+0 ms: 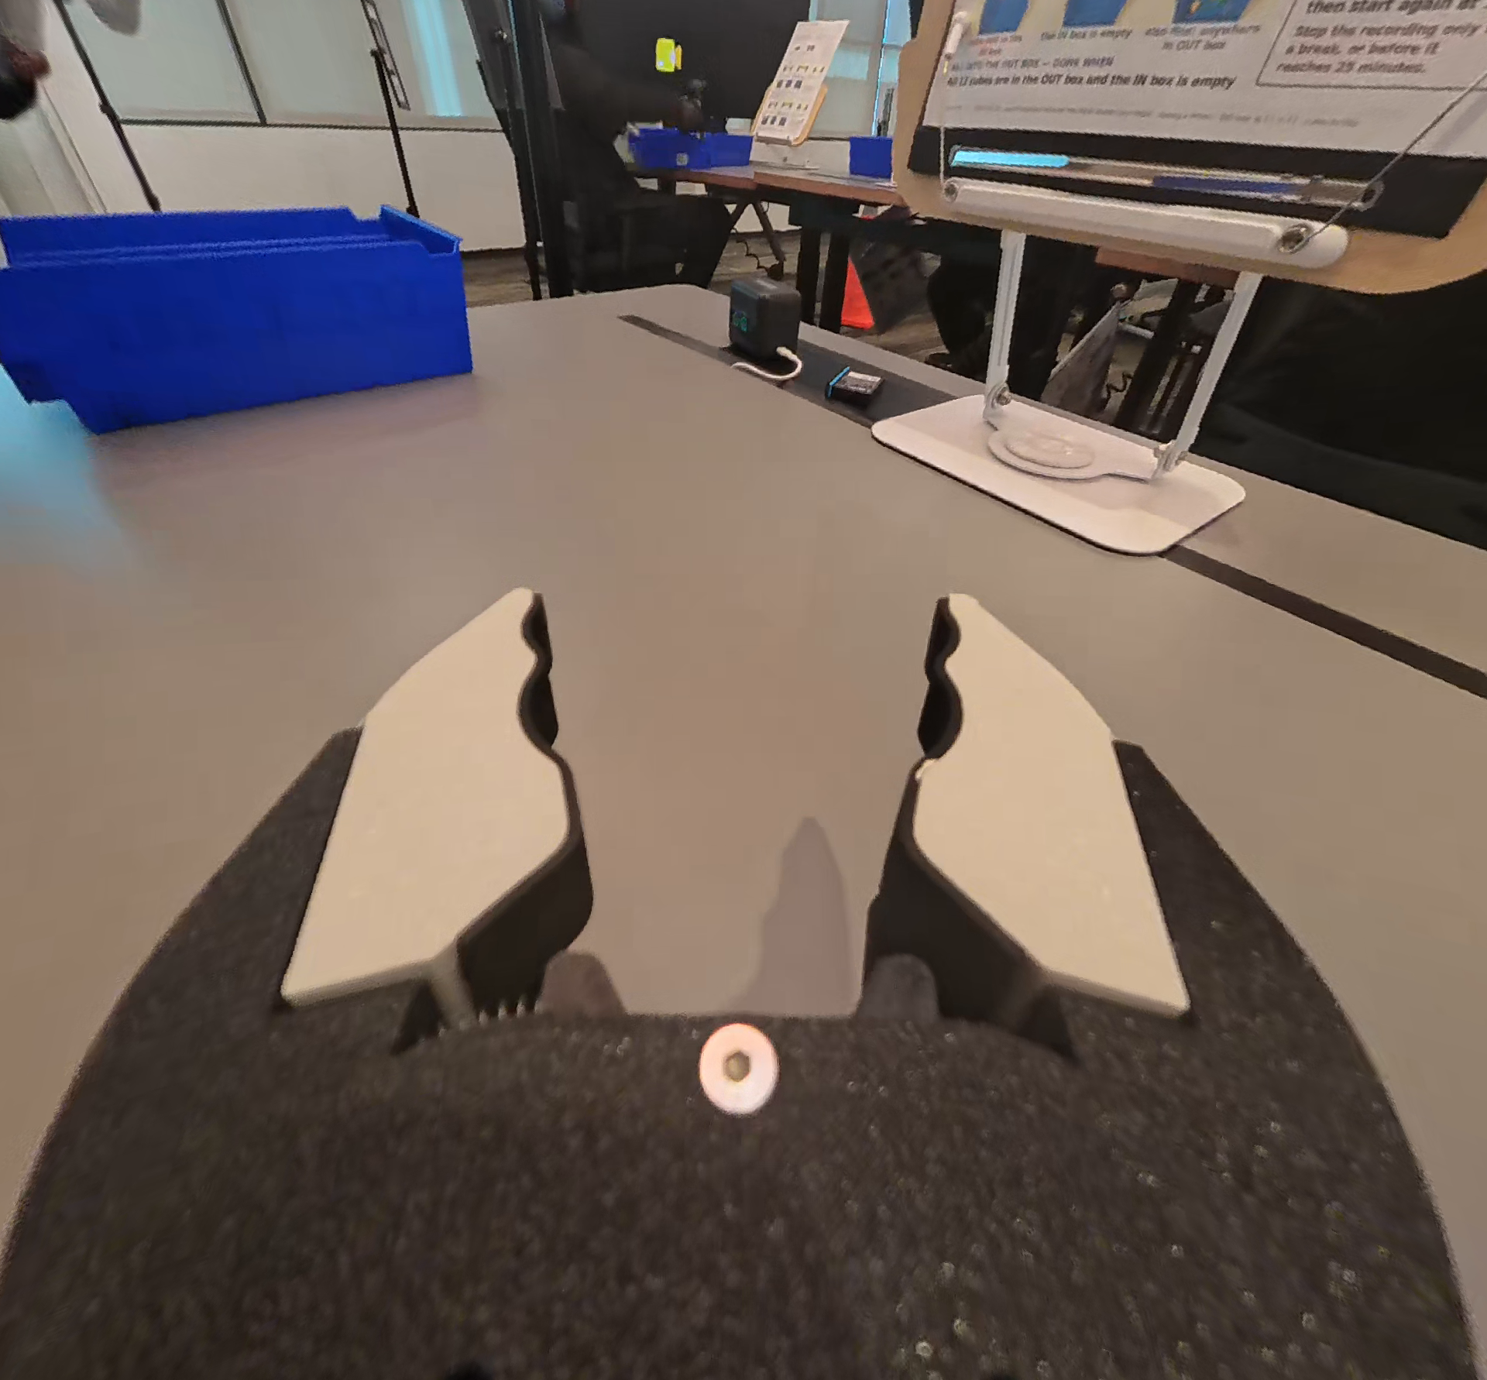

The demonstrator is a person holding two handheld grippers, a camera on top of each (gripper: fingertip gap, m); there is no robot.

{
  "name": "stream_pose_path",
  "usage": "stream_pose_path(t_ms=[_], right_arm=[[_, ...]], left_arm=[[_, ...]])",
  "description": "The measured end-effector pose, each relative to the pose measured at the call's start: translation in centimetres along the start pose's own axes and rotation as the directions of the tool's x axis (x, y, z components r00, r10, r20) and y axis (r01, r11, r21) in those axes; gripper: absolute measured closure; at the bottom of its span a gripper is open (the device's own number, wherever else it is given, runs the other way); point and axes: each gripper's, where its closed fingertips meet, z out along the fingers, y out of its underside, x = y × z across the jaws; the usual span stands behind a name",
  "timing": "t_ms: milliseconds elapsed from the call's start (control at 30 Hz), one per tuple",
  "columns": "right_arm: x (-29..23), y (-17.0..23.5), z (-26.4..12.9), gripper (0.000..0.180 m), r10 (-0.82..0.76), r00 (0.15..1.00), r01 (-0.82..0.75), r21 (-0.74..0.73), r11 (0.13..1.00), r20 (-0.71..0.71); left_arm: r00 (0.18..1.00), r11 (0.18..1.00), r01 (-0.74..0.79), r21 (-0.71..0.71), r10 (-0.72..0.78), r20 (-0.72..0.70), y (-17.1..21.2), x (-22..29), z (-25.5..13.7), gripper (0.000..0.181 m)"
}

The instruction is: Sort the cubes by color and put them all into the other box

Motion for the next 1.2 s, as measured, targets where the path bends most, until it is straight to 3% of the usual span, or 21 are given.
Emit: stream_pose_path(t_ms=[67, 167, 333, 500, 800, 1200], right_arm=[[-0.1, 0.1, 0.4, 0.091, 0.034, 0.999, -0.034, -0.009, 0.999, 0.009], [-0.2, 0.5, 1.1, 0.090, 0.037, 0.999, -0.036, -0.060, 0.998, 0.015], [-0.5, 0.0, 1.9, 0.090, 0.026, 0.999, -0.023, -0.108, 0.994, 0.027], [-0.7, -0.2, 2.4, 0.090, 0.003, 0.999, 0.002, -0.141, 0.990, 0.033], [-1.7, -0.3, 4.1, 0.090, 0.013, 0.997, -0.002, -0.149, 0.989, 0.077], [-2.6, -0.4, 3.8, 0.090, 0.013, 0.995, 0.002, -0.150, 0.989, 0.100]], left_arm=[[1.000, 0.997, 0.000, -0.080, 0.001, 0.022, 2.9, -3.2, -0.1, 0.120], [0.998, 0.980, -0.042, -0.194, 0.030, -0.061, 7.3, -4.7, 1.3, 0.117], [0.912, 0.940, -0.172, -0.293, 0.040, -0.408, 12.2, -0.6, 1.4, 0.121], [0.828, 0.862, -0.327, -0.388, 0.063, -0.558, 15.2, 3.0, -1.6, 0.127], [0.824, 0.772, -0.373, -0.515, 0.021, -0.566, 18.9, 6.9, -3.1, 0.137], [0.874, 0.658, -0.311, -0.686, -0.086, -0.479, 21.5, 6.7, -2.8, 0.137]])
